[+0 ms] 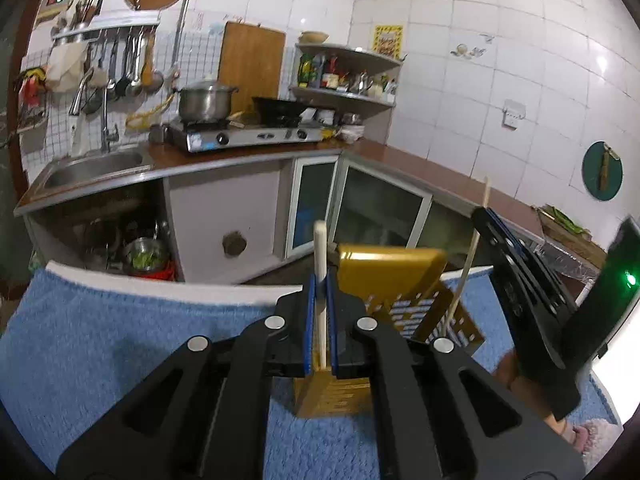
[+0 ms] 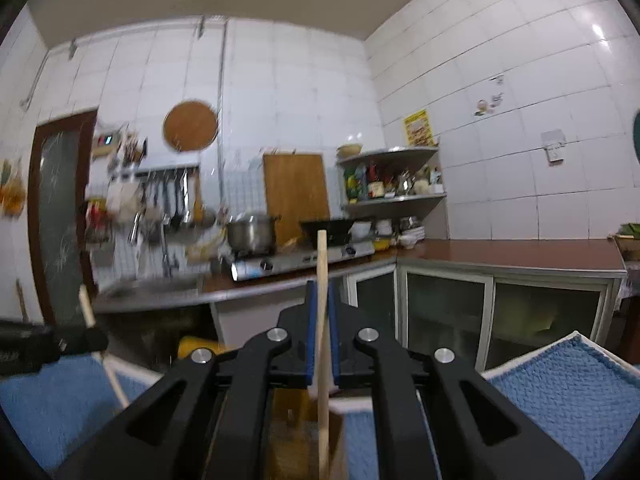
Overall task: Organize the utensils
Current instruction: 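Open both tools to drop the chopsticks into the caddy, then reach back to the utensils and close each tool on another chopstick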
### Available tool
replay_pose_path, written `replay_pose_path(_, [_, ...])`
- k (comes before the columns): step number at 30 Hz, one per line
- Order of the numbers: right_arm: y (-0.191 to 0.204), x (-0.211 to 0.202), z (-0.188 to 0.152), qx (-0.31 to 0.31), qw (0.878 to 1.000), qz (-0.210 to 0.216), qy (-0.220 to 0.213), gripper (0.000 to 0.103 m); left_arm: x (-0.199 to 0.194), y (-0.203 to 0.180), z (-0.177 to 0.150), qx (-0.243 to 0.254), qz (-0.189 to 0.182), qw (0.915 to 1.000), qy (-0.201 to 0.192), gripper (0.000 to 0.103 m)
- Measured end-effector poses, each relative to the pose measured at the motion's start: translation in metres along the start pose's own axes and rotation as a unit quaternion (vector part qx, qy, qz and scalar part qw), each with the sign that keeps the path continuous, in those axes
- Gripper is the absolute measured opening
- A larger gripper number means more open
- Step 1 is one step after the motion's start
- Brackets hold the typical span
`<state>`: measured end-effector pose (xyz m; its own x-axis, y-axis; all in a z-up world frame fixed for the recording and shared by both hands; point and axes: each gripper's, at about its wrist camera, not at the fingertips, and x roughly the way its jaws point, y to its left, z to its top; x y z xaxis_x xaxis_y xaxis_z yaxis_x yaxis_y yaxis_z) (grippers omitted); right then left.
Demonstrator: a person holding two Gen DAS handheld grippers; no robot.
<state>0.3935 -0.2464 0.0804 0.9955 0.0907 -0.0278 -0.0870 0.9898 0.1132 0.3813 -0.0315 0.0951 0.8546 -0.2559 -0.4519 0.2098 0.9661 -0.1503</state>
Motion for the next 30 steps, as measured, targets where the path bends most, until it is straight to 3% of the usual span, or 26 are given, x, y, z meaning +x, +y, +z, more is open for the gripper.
replay_pose_path(5, [-0.003,-0.006,-0.012,-0.009,0.998,0.01,0.064,0.007,-0.003,0.006,-0.007,-0.017,0.005,0.9998,0.012,0.006])
replay_pose_path(7, [-0.005,-0.008,-0.01,-0.01,0.995,0.012,0.094,0.01,-0.007,0.008,-0.006,-0.024,0.004,0.9996,0.017,0.014])
replay_pose_path(8, [-0.006,-0.01,-0.01,-0.008,0.994,0.013,0.108,0.017,-0.012,0.009,-0.005,-0.03,0.002,0.9994,0.017,0.027])
replay_pose_path(9, [-0.008,-0.011,-0.01,-0.005,0.993,0.014,0.117,0.043,-0.016,0.009,-0.004,-0.033,0.003,0.9993,0.016,0.043])
replay_pose_path(10, [-0.01,-0.015,-0.008,0.003,0.992,0.015,0.127,0.059,-0.023,0.01,-0.003,-0.038,0.005,0.9992,0.011,0.05])
replay_pose_path(11, [-0.012,-0.022,-0.005,0.008,0.992,0.016,0.127,0.059,-0.03,0.01,-0.001,-0.042,0.008,0.9991,0.005,0.06])
replay_pose_path(15, [-0.012,-0.044,0.003,-0.015,0.99,-0.004,0.138,0.06,-0.058,0.011,0.002,-0.045,0.014,0.9989,0.003,0.073])
replay_pose_path(20, [-0.013,-0.074,-0.001,-0.031,0.98,-0.033,0.195,0.067,-0.085,0.019,-0.012,-0.055,0.027,0.9981,0.012,0.095])
replay_pose_path(30, [-0.021,-0.111,-0.061,-0.019,0.952,-0.071,0.296,0.068,-0.083,0.011,-0.072,-0.028,0.032,0.9958,0.081,0.098])
